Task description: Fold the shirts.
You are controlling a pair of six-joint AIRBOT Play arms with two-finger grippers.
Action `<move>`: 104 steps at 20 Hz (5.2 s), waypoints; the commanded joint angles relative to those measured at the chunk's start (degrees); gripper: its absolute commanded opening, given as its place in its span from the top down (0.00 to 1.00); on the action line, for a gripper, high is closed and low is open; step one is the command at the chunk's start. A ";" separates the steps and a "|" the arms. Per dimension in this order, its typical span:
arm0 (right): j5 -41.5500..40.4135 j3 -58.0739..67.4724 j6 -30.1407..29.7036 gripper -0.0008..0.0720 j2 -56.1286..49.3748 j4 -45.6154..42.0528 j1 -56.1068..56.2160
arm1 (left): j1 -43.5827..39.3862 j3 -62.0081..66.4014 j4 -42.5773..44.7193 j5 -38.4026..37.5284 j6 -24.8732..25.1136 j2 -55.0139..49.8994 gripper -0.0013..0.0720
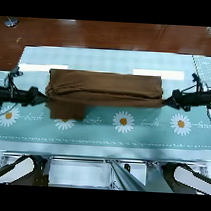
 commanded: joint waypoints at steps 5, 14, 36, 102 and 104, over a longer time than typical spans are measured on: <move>-1.07 14.51 0.37 0.95 -11.45 8.28 0.11 | -9.57 23.69 -0.13 6.80 -9.18 -20.28 0.93; -5.33 26.53 3.63 0.95 -26.84 8.85 3.89 | -10.23 38.51 -0.11 4.94 -15.47 -36.09 0.93; 2.32 34.01 10.69 0.15 -36.30 -0.26 7.28 | -12.09 10.86 -1.22 3.80 -4.70 -1.31 0.03; 7.58 59.49 19.04 0.12 -30.58 -4.98 39.71 | -29.27 -11.91 14.05 22.97 -22.38 30.69 0.93; 15.15 59.74 18.27 0.12 -23.52 -6.91 31.56 | -29.27 -11.91 14.16 23.89 -22.34 30.42 0.93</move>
